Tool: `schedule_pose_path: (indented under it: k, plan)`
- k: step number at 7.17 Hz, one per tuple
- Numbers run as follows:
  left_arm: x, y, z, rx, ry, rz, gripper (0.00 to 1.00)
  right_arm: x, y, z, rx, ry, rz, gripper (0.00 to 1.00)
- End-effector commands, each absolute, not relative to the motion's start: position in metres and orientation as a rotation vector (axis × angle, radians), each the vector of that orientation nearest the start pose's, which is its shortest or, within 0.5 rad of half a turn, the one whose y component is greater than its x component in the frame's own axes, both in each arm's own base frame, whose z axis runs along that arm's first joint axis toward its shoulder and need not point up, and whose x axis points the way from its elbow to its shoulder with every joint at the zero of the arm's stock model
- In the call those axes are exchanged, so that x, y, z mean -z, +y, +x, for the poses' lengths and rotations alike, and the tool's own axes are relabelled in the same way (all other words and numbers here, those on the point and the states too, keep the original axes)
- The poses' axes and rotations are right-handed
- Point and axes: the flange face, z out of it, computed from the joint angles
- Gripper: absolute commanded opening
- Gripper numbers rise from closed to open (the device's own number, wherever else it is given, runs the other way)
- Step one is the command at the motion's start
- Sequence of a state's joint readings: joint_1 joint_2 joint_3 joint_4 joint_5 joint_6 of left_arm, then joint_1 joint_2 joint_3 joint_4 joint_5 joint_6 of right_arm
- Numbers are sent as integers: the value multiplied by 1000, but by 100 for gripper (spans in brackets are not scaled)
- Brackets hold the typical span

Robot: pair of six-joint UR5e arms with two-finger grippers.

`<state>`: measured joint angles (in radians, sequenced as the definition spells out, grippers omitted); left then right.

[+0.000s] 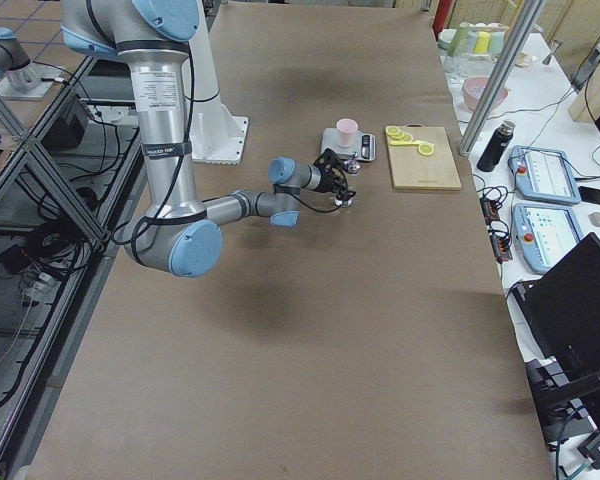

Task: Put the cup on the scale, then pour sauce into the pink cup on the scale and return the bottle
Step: 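Carry the bottle back with the right gripper and lower it onto the table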

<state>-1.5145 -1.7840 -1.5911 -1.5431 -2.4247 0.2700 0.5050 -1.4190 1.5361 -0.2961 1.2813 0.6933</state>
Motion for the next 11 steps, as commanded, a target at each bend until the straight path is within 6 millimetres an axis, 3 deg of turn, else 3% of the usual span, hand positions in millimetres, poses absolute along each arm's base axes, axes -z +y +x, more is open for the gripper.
schedule_pose_path:
  k: [1,8,11]
  plan:
    - [-530,-585,-25,-394,831,286,98,-450,-415,-414,103,-925,1076,99]
    - [-528,-584,-26,-392,831,287,98,-452,-414,-400,80,-921,1093,100]
    - [-526,-584,-26,-393,831,290,98,-461,-403,-399,92,-916,1082,100]
